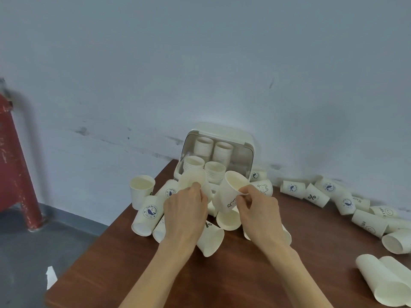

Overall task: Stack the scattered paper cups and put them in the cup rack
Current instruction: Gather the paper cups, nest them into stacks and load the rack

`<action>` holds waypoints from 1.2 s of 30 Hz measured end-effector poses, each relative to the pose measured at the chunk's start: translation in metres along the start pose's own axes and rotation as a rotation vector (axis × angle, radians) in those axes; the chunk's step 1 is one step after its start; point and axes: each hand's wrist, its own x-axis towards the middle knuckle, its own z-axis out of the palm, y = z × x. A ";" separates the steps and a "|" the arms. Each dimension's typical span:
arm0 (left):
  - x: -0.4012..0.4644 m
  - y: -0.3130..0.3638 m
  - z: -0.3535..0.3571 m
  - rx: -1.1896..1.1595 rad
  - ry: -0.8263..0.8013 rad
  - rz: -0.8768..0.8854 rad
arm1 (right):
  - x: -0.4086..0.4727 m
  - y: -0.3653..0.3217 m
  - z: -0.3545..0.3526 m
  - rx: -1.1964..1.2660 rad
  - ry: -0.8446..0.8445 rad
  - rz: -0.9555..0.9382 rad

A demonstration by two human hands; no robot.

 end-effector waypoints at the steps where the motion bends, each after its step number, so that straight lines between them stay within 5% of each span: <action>1: 0.005 0.000 0.000 0.001 0.008 0.005 | 0.004 -0.001 0.001 -0.003 0.001 -0.006; 25: 0.133 -0.015 0.028 -0.183 0.283 0.069 | 0.148 0.004 0.066 -0.020 0.146 0.008; 36: 0.170 -0.024 0.041 -0.265 0.189 0.037 | 0.152 0.023 0.094 0.023 0.115 0.003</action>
